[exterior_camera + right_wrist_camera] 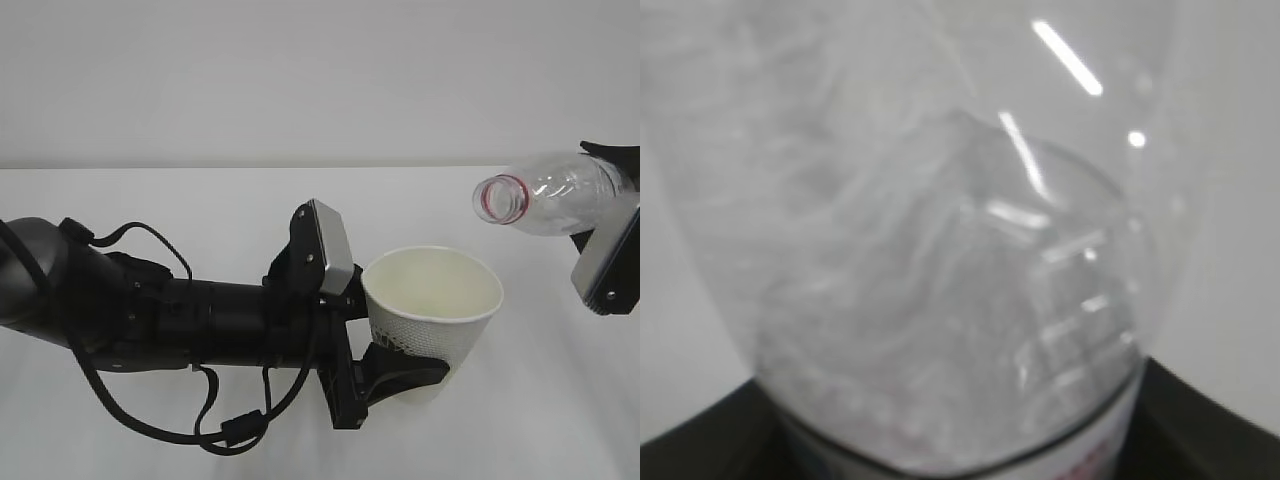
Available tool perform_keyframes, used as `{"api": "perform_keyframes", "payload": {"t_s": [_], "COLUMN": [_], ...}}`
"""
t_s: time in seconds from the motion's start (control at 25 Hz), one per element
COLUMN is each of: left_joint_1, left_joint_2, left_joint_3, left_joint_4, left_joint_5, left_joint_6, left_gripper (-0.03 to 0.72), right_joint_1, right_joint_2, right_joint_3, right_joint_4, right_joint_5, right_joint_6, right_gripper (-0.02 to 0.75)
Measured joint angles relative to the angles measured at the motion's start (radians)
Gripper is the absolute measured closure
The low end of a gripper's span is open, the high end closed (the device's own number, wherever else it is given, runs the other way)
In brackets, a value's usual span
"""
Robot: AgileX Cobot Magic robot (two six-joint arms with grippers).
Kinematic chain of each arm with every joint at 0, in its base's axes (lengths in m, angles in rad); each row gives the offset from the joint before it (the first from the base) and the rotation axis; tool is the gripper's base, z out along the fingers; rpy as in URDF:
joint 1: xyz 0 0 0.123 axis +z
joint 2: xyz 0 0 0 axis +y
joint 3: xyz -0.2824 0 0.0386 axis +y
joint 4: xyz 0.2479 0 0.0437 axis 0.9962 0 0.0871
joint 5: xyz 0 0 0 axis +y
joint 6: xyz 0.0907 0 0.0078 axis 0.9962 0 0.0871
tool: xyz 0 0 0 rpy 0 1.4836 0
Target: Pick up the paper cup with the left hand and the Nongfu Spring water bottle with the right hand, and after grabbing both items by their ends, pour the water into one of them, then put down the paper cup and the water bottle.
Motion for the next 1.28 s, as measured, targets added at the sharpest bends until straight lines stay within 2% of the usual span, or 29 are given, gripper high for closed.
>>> {"api": "perform_keyframes", "payload": {"t_s": [1.28], "left_joint_1": [0.000], "left_joint_2": [0.000], "left_joint_3": [0.000], "left_joint_4": [-0.004], "left_joint_5": [-0.027], "left_joint_6": [0.000], "left_gripper": [0.160], "right_joint_1": [0.000], "right_joint_2": [0.002], "right_joint_3": [0.000], "right_joint_4": [0.040], "right_joint_5": [-0.046], "right_joint_6": [-0.148], "right_gripper": [0.254]}}
